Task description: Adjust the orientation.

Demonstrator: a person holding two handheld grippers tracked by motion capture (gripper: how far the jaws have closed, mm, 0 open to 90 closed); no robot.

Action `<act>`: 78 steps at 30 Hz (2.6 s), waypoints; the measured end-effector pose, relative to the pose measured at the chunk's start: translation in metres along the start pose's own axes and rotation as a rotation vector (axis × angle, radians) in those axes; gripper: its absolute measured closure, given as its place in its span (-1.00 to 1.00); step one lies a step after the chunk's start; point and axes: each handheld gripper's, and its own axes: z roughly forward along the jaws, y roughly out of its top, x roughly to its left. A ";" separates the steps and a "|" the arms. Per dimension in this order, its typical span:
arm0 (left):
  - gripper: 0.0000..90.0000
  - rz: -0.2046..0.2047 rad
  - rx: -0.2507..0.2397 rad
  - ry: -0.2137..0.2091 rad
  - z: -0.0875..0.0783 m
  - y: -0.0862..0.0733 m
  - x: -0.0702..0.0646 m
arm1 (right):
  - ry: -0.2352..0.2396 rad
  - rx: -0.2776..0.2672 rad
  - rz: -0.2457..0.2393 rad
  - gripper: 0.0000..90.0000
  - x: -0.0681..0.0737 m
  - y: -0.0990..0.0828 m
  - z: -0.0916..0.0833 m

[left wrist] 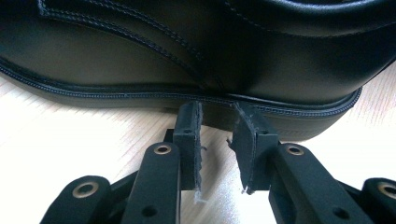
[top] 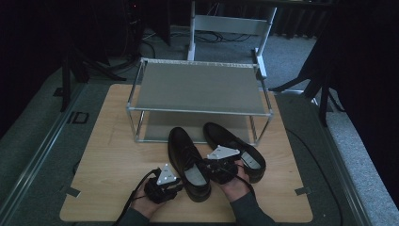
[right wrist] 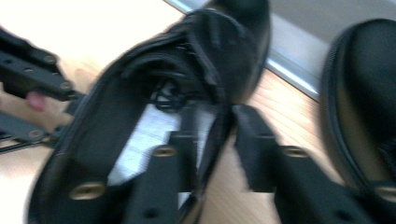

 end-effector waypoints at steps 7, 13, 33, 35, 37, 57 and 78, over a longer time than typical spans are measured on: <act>0.55 0.060 -0.006 -0.063 0.016 0.015 -0.010 | -0.044 0.012 -0.007 0.91 -0.011 -0.003 -0.009; 0.56 0.111 -0.009 -0.113 0.037 0.032 -0.025 | -0.083 0.017 0.018 0.91 -0.029 -0.015 -0.026; 0.57 0.132 -0.020 -0.190 0.064 0.052 -0.048 | -0.131 0.026 0.024 0.91 -0.056 -0.036 -0.052; 0.57 0.125 -0.021 -0.196 0.064 0.053 -0.048 | -0.130 0.028 0.028 0.91 -0.058 -0.037 -0.051; 0.58 0.124 -0.020 -0.199 0.065 0.054 -0.048 | -0.121 0.023 0.034 0.91 -0.060 -0.038 -0.051; 0.58 0.116 -0.026 -0.215 0.075 0.061 -0.054 | 0.003 -0.049 0.077 0.22 -0.080 -0.040 -0.073; 0.58 0.112 -0.020 -0.214 0.075 0.062 -0.055 | -0.112 -0.023 0.139 -0.07 -0.090 -0.062 -0.093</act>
